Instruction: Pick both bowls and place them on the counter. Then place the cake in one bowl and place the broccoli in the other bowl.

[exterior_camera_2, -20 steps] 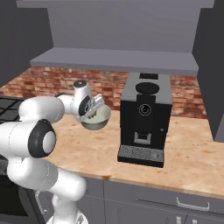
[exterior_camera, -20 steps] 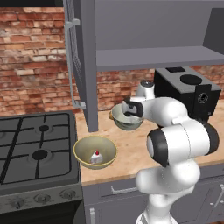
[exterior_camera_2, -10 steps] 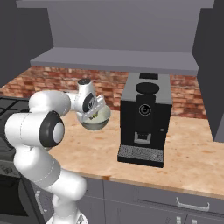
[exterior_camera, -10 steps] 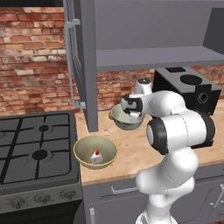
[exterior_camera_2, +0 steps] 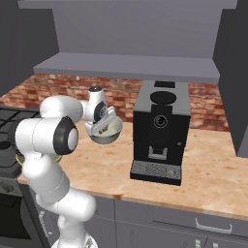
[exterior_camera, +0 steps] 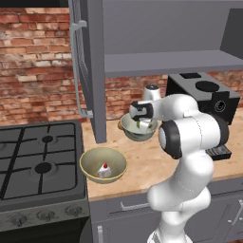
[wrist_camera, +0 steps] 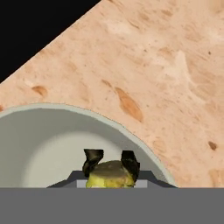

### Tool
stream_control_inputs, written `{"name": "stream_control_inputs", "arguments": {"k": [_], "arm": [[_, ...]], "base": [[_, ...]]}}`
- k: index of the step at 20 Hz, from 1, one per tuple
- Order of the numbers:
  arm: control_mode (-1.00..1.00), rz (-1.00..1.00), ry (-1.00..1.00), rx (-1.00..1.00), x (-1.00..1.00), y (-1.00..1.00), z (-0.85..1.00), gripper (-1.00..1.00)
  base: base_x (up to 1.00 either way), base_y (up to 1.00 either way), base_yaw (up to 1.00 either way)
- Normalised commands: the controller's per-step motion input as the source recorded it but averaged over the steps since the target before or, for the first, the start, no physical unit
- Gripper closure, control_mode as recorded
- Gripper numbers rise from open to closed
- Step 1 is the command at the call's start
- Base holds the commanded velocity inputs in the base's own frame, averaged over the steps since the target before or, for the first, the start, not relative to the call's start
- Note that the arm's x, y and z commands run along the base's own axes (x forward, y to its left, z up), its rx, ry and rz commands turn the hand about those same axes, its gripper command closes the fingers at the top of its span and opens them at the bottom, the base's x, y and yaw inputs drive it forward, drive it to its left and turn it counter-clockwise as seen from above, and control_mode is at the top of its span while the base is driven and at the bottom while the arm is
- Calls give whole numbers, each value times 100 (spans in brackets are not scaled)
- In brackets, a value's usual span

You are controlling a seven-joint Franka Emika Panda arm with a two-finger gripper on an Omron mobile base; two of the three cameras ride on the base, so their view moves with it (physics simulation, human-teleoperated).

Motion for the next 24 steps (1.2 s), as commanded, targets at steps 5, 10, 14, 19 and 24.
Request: {"name": "stream_control_inputs", "arguments": {"k": [5, 10, 14, 19, 24], "arm": [[-100, 0, 10, 0, 11, 14, -19, 100], [-100, 0, 8, 0, 10, 11, -17, 100], [-100, 0, 7, 0, 10, 8, -18, 100], [-100, 0, 4, 0, 6, 7, -12, -100], [-100, 0, 0, 0, 0, 0, -1, -100]], "base": [[0, 0, 0], [0, 0, 0], [0, 0, 0], [0, 0, 0], [0, 0, 0]]}}
